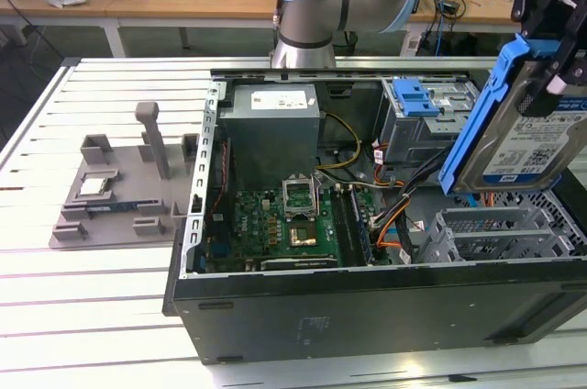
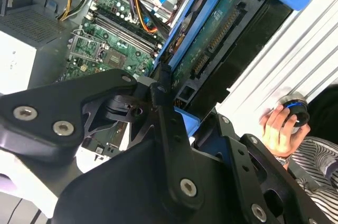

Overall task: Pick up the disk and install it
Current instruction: 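Pick up the disk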

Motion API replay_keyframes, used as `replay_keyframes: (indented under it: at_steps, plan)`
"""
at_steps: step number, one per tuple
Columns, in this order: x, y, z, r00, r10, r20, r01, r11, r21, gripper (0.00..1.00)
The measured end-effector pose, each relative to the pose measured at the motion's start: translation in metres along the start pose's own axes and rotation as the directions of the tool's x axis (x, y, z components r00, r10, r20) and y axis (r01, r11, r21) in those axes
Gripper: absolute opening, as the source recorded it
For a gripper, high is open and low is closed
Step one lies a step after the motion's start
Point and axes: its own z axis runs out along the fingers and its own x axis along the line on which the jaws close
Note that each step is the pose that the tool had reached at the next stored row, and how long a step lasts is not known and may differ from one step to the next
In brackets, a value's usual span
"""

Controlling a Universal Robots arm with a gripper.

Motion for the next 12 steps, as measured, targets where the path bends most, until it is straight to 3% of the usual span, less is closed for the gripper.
replay_keyframes:
  at_steps: [4, 5, 6, 12]
  plan:
    - [0.0001, -0.0015, 0.0029, 1.0000, 0.000, -0.0003, 0.000, 1.0000, 0.0000, 0.37]
    - [0.0004, -0.0077, 0.0120, 1.0000, 0.000, -0.0009, 0.000, 1.0000, -0.0001, 0.37]
    - [0.0043, -0.0145, 0.0259, 1.0000, 0.000, -0.0014, 0.000, 1.0000, -0.0001, 0.37]
    - [0.0044, -0.0180, 0.0268, 1.0000, 0.000, -0.0018, 0.000, 1.0000, -0.0001, 0.37]
